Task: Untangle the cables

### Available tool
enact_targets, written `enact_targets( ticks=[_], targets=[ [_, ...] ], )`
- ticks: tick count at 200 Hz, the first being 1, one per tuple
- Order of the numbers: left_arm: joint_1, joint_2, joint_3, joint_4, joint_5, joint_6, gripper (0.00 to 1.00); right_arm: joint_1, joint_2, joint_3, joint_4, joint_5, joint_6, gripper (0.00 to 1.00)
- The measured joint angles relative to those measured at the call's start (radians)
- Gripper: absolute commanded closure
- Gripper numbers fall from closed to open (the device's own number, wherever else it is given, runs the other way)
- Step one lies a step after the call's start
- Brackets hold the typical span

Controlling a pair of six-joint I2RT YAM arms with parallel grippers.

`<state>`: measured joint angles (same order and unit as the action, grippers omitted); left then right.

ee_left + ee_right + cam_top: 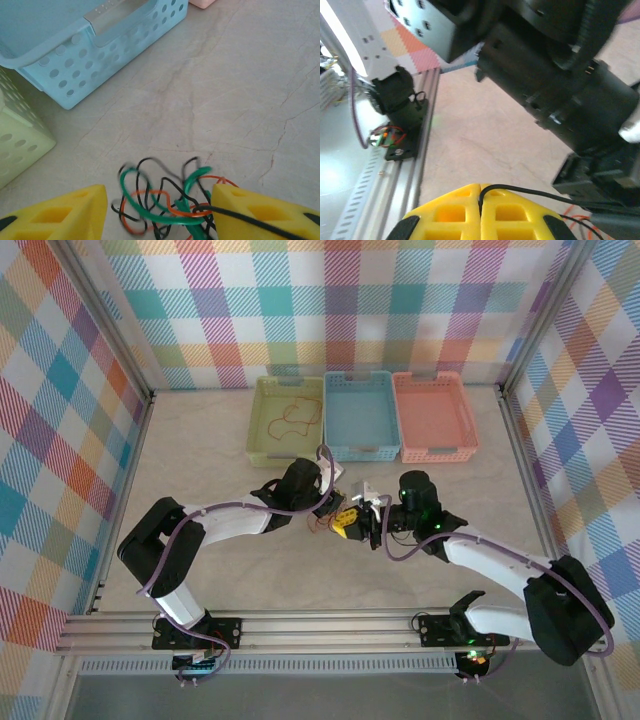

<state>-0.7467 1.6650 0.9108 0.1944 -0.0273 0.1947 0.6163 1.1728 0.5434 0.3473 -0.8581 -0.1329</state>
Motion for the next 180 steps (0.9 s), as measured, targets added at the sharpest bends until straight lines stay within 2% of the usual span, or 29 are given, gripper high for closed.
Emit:
enact_targets(
  ticks=[33, 51, 66, 106, 180],
  targets=[
    [-0.002, 0.000, -0.002, 0.001, 0.000, -0.001, 0.48, 0.012, -0.070, 0.039, -0.074, -0.054, -0.031, 1.00],
    [-0.002, -0.006, -0.011, 0.011, -0.001, -0.002, 0.55, 0.012, -0.120, 0.041, -0.115, -0.048, -0.054, 1.00],
    [-0.002, -0.013, -0.016, 0.019, 0.000, -0.004, 0.56, 0.012, -0.165, 0.041, -0.147, -0.025, -0.072, 1.00],
    [-0.002, -0.021, -0.019, 0.023, -0.017, -0.004, 0.58, 0.010, -0.308, 0.024, -0.180, 0.104, -0.094, 1.00],
    [-0.002, -0.025, -0.024, 0.022, -0.050, -0.011, 0.59, -0.027, -0.584, -0.119, -0.156, 0.413, -0.081, 1.00]
  ],
)
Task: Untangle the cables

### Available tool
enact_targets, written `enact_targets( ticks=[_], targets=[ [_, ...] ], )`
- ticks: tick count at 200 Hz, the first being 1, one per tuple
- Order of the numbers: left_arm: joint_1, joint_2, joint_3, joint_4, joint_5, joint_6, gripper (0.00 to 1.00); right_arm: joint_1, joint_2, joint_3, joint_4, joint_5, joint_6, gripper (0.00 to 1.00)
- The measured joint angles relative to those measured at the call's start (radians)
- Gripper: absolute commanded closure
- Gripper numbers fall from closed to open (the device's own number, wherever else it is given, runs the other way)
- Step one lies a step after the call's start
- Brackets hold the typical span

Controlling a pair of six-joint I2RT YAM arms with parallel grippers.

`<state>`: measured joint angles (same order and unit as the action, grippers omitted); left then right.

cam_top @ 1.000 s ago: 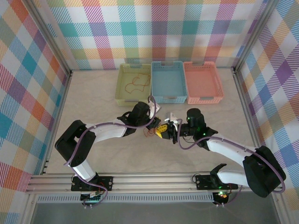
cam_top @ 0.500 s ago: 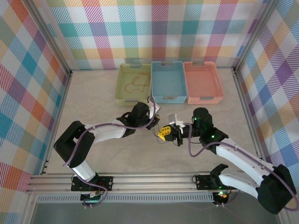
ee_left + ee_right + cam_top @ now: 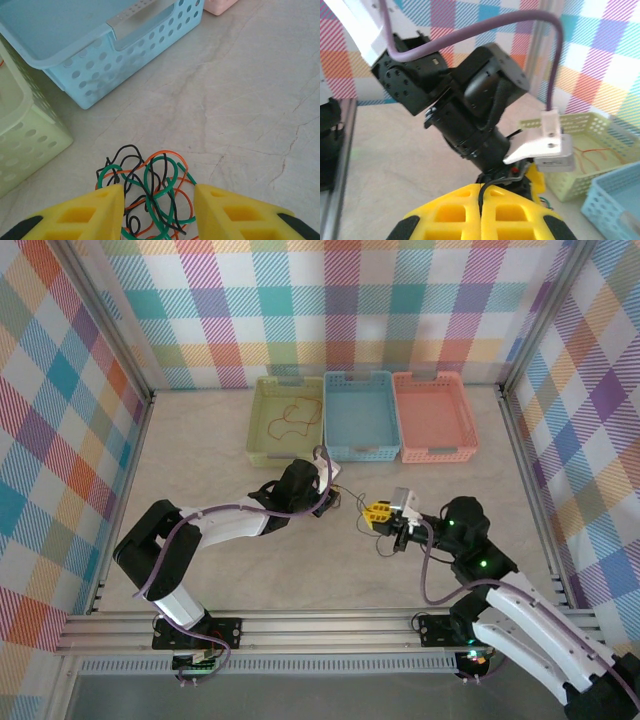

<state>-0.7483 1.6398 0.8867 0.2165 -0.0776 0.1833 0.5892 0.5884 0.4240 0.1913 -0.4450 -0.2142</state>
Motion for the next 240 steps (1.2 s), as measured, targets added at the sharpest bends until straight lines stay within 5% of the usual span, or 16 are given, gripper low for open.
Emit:
enact_targets(
  ticks=[122, 170, 240],
  targets=[
    [0.001, -0.008, 0.000, 0.000, -0.077, -0.020, 0.56, -0.007, -0.161, -0.087, 0.070, 0.354, 0.043, 1.00],
    [0.001, -0.051, -0.022, 0.000, -0.105, -0.041, 0.53, -0.008, 0.037, 0.089, 0.078, 0.398, 0.070, 1.00],
    [0.011, -0.101, -0.063, 0.025, -0.143, -0.081, 0.50, -0.066, 0.562, 0.623, 0.102, 0.487, 0.084, 1.00]
  ],
)
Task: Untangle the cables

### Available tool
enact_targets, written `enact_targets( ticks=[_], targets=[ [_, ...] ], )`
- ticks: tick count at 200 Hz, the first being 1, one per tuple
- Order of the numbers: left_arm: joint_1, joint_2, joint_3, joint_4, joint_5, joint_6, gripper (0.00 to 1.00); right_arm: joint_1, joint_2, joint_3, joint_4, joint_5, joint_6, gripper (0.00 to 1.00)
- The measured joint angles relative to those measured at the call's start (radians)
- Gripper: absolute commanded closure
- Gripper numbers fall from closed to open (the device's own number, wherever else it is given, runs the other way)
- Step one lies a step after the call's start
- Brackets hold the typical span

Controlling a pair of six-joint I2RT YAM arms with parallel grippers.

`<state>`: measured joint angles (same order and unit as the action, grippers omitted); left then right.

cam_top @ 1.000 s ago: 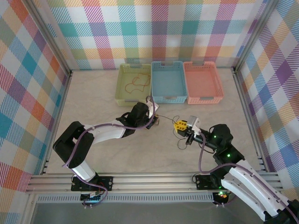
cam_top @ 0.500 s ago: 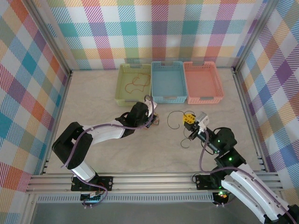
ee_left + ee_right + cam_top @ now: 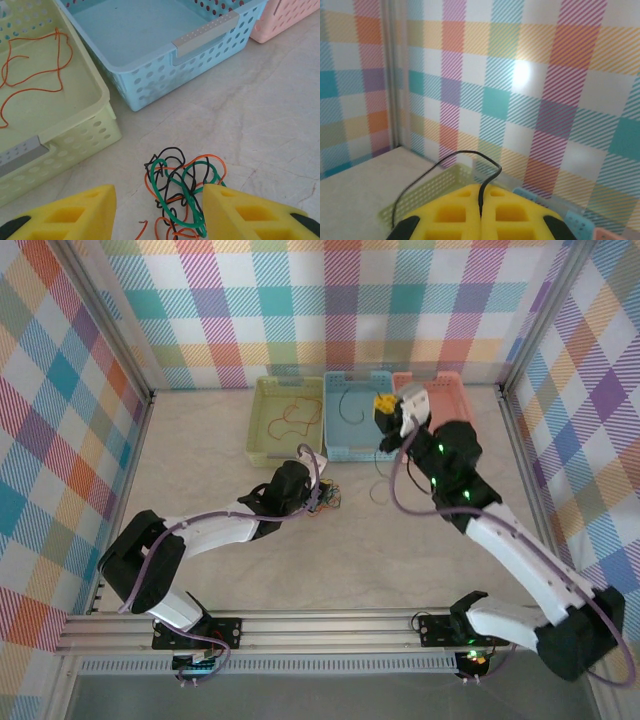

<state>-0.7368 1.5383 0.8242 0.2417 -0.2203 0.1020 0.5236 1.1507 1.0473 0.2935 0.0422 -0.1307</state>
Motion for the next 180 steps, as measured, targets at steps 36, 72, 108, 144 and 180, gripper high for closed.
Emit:
enact_targets(
  ticks=[36, 72, 108, 144, 180],
  targets=[
    [0.000, -0.012, -0.011, 0.005, -0.010, -0.008, 0.50, -0.079, 0.249, 0.331, -0.029, -0.025, 0.069, 1.00],
    [0.001, -0.012, -0.011, 0.005, -0.015, -0.009, 0.50, -0.144, 0.489, 0.578, 0.002, -0.038, 0.125, 1.00],
    [0.002, -0.012, -0.011, 0.005, -0.021, -0.010, 0.50, -0.179, 0.727, 0.731, 0.000, -0.051, 0.204, 1.00],
    [0.003, -0.016, -0.012, 0.005, -0.023, -0.013, 0.50, -0.184, 0.861, 0.679, -0.027, -0.054, 0.283, 0.85],
    [0.007, -0.019, -0.012, 0.005, -0.028, -0.020, 0.50, -0.184, 0.904, 0.628, -0.151, 0.034, 0.348, 0.52]
  ],
)
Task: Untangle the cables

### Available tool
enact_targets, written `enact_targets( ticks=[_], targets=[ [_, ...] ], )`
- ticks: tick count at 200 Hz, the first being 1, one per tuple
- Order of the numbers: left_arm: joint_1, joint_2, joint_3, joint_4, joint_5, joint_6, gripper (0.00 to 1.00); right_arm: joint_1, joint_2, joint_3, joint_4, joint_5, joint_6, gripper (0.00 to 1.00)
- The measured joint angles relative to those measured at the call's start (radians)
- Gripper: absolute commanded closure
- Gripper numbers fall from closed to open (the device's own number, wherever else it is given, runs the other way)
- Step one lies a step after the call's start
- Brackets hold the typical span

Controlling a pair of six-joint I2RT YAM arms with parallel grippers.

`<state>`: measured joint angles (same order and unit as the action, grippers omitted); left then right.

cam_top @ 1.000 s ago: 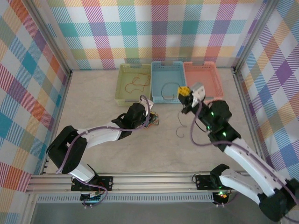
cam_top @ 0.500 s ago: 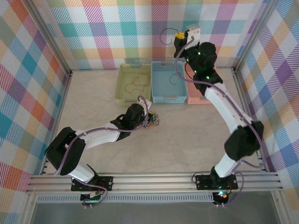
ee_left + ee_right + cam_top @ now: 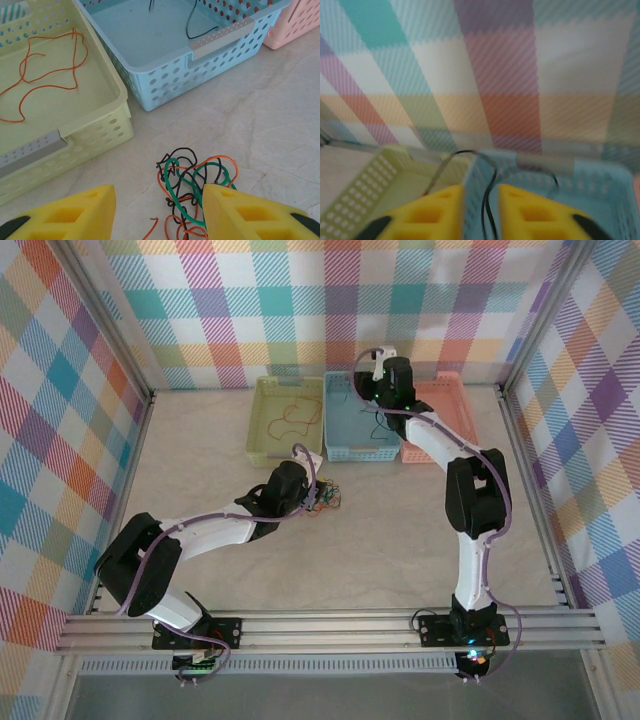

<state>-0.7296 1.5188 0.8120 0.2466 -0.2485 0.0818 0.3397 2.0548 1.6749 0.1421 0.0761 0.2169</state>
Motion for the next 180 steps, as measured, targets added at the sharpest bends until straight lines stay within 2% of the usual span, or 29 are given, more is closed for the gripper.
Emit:
enact_targets(
  ticks=[25, 50, 71, 103, 154, 180],
  targets=[
    [0.000, -0.002, -0.002, 0.000, 0.000, -0.007, 0.50, 0.000, -0.019, -0.018, -0.062, 0.045, 0.011, 0.46],
    [0.000, -0.006, -0.005, 0.000, -0.001, -0.011, 0.50, 0.000, -0.118, -0.123, -0.106, 0.028, 0.004, 0.47],
    [0.003, -0.012, -0.008, 0.000, -0.009, -0.016, 0.50, -0.003, -0.240, -0.249, -0.096, -0.081, -0.010, 0.50],
    [0.018, -0.045, -0.038, 0.025, -0.037, -0.038, 0.50, 0.016, -0.385, -0.478, 0.010, -0.294, -0.042, 0.52],
    [0.041, -0.074, -0.058, 0.045, -0.084, -0.075, 0.50, 0.088, -0.365, -0.656, 0.021, -0.516, -0.133, 0.53],
    [0.041, -0.075, -0.058, 0.044, -0.090, -0.083, 0.50, 0.121, -0.314, -0.666, 0.015, -0.549, -0.186, 0.52]
  ],
)
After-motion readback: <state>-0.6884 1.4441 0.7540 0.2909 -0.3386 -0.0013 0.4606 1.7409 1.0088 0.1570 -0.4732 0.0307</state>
